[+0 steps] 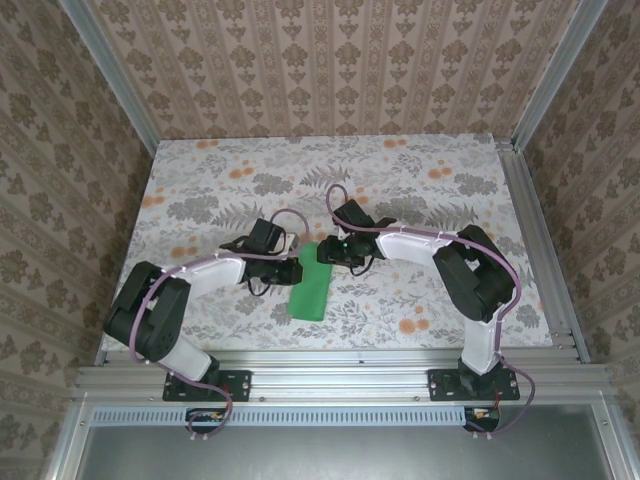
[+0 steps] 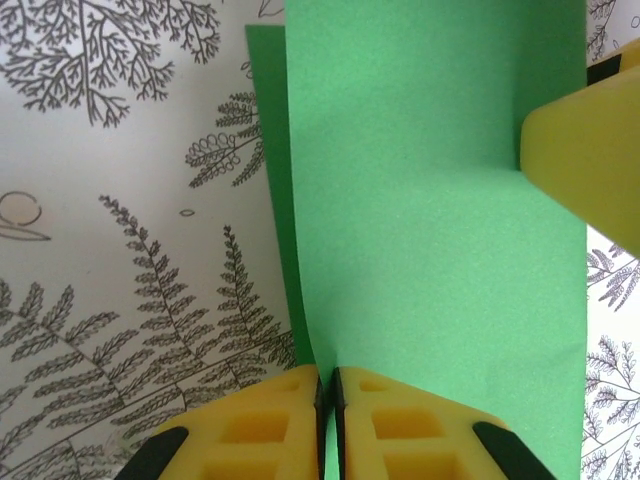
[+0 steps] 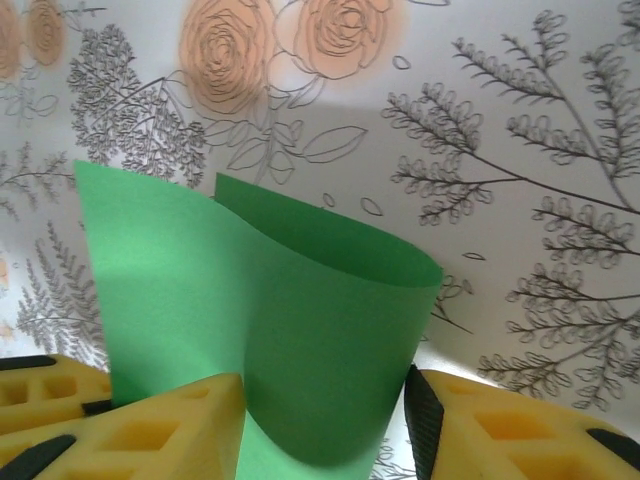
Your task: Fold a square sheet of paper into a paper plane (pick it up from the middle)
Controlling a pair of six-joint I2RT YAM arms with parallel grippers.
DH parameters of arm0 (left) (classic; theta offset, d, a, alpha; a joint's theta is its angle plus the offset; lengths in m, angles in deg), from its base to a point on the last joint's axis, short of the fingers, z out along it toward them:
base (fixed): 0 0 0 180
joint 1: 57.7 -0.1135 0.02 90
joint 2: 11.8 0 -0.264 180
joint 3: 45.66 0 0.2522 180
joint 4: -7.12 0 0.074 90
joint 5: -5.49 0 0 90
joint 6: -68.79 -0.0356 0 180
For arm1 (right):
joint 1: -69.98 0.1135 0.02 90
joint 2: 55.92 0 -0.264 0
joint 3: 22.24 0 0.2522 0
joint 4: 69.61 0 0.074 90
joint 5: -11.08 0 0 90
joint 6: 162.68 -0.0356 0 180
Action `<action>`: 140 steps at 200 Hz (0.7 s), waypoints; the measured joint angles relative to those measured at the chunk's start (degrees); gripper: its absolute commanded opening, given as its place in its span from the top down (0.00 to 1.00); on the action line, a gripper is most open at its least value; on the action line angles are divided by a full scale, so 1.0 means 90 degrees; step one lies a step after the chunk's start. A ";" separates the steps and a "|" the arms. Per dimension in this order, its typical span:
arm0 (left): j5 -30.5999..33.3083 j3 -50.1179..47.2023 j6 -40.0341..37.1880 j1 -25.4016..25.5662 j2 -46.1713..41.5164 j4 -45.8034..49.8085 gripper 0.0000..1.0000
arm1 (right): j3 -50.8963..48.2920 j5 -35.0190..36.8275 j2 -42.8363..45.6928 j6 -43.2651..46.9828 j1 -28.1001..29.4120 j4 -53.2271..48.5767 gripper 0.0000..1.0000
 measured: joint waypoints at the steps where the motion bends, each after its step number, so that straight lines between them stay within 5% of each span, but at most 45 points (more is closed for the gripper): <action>1: -0.0002 0.0005 0.0000 0.0000 0.0007 0.0002 0.86 | -0.0002 -0.0007 0.0000 -0.0007 0.0000 0.0007 0.50; 140: -0.0236 0.0311 -0.0022 0.0182 0.0459 -0.0027 0.83 | -0.0350 -0.0335 -0.0034 -0.0005 -0.0267 0.0355 0.64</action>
